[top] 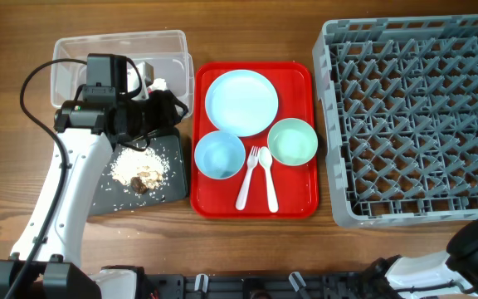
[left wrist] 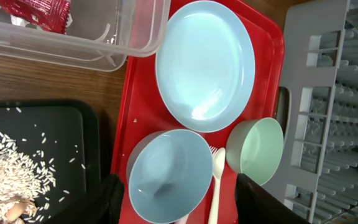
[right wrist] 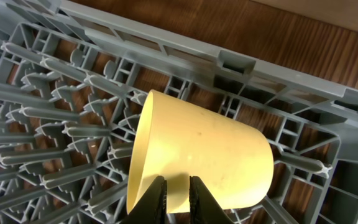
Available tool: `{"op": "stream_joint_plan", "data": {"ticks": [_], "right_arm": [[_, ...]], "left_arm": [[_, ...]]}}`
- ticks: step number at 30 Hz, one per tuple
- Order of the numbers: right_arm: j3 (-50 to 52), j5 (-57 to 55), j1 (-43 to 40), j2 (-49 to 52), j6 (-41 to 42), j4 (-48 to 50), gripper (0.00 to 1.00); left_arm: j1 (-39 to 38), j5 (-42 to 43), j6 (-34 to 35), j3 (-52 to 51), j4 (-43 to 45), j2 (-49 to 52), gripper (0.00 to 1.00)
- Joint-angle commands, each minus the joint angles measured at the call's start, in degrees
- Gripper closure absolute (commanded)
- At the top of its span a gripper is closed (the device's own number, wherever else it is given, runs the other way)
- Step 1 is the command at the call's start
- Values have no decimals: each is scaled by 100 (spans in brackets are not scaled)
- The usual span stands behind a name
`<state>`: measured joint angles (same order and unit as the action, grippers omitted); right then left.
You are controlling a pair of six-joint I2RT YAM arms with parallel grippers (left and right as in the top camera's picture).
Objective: Sort waste into correct bins and load items into the dishwasher rack
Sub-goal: 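Carry the yellow cup with the right gripper and place it in the rack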
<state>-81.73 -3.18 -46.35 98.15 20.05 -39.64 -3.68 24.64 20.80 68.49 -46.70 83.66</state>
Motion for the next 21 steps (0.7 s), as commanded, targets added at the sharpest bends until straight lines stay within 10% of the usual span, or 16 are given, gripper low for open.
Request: {"op": "stream_joint_plan", "data": {"ticks": [1,11,21], "right_arm": [[-31,297,28,313,-61,136,85],[-33,492,258,476,-52,643,81],[-706,931,291,199,127,715,51]], "left_arm": [[22,-74,-109,15,-35,-94,41],[20,-74,-107,15,-37,-94,41],[22,-74,-107,15,-37,-94,41]]}}
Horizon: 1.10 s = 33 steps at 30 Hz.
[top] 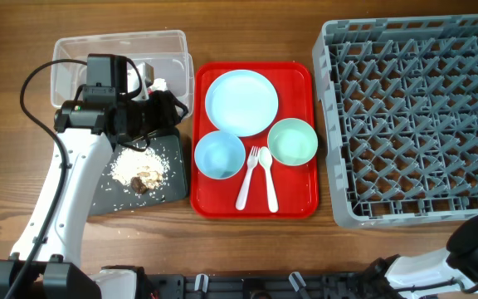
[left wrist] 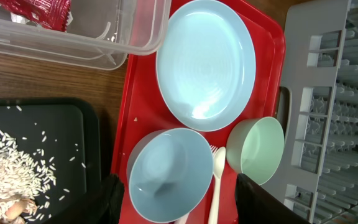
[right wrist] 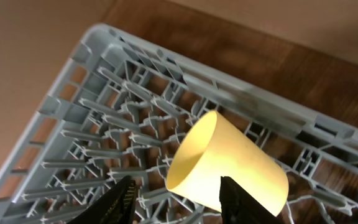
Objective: Sort waste into correct bins and load items into the dishwasher rack
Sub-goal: 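Carry the yellow cup with the right gripper and place it in the rack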
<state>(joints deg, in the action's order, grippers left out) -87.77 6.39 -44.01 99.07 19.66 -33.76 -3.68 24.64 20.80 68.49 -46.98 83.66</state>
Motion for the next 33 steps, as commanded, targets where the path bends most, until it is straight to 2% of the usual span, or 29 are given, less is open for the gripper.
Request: {"op": "stream_joint_plan", "data": {"ticks": [1,6,11,15,17,21,23,25,26,30,33], "right_arm": [[-103,44,83,199,197,286,51],[-103,201,352,678,129,570,51],[-101,-763,354,756,138,-870,50],[-105,-754,356,732,151,-1604,46],[-105,-575,356,634,28,-1880,43],[-111,706,356,271,-997,-1864,41],[-118,649,343,-221,-931,-1541,49],[-118,-326,339,-623,-352,-973,81],[-118,-1099,339,-697,-125,-841,92],[-116,-2159,323,-343,-2,-798,96],[-116,-2310,323,92,-20,-634,96]], "left_arm": [[22,-74,-107,15,-9,-94,41],[20,-72,-103,15,-11,-94,41],[22,-74,-90,15,-9,-94,41],[22,-72,-90,15,-15,-94,41],[20,-72,-90,15,-17,-94,41],[22,-72,-90,15,-44,-94,41],[20,-72,-90,15,-44,-94,41],[20,-72,-90,15,-46,-94,41],[20,-72,-90,15,-46,-94,41],[20,-72,-90,15,-48,-94,41],[20,-72,-92,15,-111,-94,41]]}}
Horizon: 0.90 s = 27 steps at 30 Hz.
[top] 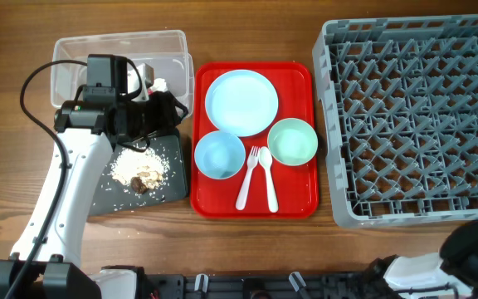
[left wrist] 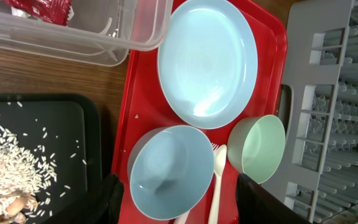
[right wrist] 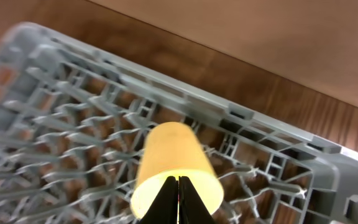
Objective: Sort waste into correct bins and load items into the dishwasher rack
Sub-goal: 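Carry the yellow cup with the right gripper and place it in the rack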
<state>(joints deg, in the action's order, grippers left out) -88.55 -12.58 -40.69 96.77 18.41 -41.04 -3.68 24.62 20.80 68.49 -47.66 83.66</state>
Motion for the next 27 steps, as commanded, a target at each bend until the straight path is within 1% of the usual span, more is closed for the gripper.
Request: {"op": "stream_joint_plan", "data": {"ticks": [1,5,8,11,14,17,20,24,27], "right_arm": [[-37,-413,-9,389,109,109,96],[-33,-540,-48,667,107,142,96],[-26,-63,-42,817,-61,109,95],[-24,33,-35,914,-22,-219,94],[-24,197,-35,914,-44,-363,94],[-24,262,-35,914,-39,-251,92],[-24,1043,-28,914,-249,-164,91],[-26,1126,-28,680,-258,-162,91],[-26,1515,-28,439,-369,-129,91]], "left_arm": [[22,-72,-92,15,-44,-94,41],[22,-72,-92,15,-42,-94,41],[20,-72,-90,15,-42,-94,41],[22,-70,-92,15,-42,-94,40],[22,-72,-92,15,-42,-94,41],[20,-70,-92,15,-44,-94,41],[20,-70,-90,15,-42,-94,41],[20,-70,-92,15,-42,-94,41],[20,-70,-92,15,-39,-94,41]]}}
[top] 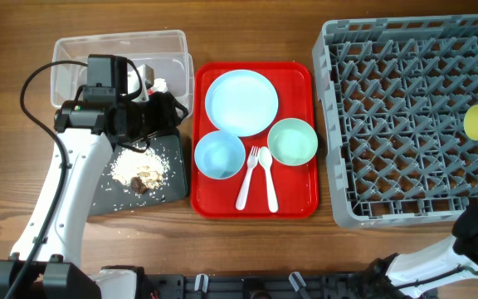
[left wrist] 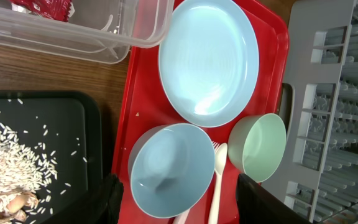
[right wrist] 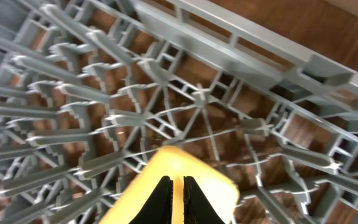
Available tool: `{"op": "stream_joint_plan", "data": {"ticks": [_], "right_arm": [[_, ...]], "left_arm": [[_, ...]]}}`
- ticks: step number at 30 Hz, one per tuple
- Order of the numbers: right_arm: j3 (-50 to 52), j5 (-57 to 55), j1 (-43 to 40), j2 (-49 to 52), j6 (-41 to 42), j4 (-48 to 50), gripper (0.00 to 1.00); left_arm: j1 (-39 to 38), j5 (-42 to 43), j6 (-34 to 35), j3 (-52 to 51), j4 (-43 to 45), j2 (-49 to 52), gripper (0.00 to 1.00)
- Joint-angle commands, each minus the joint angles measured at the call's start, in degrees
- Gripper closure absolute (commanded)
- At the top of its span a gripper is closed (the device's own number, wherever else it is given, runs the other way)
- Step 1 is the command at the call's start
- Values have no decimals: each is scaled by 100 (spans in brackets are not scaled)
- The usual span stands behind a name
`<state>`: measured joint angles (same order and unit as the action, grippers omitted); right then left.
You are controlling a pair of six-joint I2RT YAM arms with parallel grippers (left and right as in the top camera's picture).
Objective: Sort waste into correct bins and load items into the dishwasher rack
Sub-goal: 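Carry the yellow cup with the right gripper and place it in the rack, then grasp the green bowl with the right gripper and place it in the rack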
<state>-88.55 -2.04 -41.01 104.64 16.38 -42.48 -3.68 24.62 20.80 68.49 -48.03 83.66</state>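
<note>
A yellow cup hangs over the right side of the grey dishwasher rack [top: 405, 116], with my right gripper [right wrist: 172, 190] shut on the yellow cup [right wrist: 179, 168]. The red tray [top: 297, 203] holds a light blue plate [top: 241, 101], a blue bowl [top: 219, 154], a green bowl [top: 293, 141] and a white fork and spoon [top: 257, 178]. My left gripper [left wrist: 174, 202] stands open above the blue bowl [left wrist: 169, 171], nothing between its fingers. The left arm [top: 98, 108] sits over the bins.
A clear plastic bin [top: 81, 58] with a red wrapper [left wrist: 42, 7] stands at the back left. In front of it lies a black tray [top: 168, 187] with rice and food scraps [top: 139, 173]. Bare wood surrounds everything.
The yellow cup has moved left, from the right edge of the overhead view to over the rack's right side. The rack tines now look closer in the right wrist view. The left arm is unchanged.
My right gripper held the yellow cup over the rack's far corner throughout. The cup was tilted, then seen higher with the rack's edge in view, and now it is close over the tines. The left arm stayed open over the tray.
</note>
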Motion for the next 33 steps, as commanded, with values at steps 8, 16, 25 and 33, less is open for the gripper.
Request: {"op": "stream_joint_plan", "data": {"ticks": [8,16,25,33], "right_arm": [[-26,1421,4,-385,-603,-1016,90],[-26,2020,4,-713,-741,-1099,89],[-26,3493,341,-994,-1552,-2087,76],[-26,1998,4118,-992,-1738,-2675,48]], "left_arm": [[22,-70,-90,15,-7,-94,41],[20,-70,-90,15,-4,-94,41],[20,-72,-92,15,-50,-94,37],[22,-833,-92,15,-748,-94,31]]}}
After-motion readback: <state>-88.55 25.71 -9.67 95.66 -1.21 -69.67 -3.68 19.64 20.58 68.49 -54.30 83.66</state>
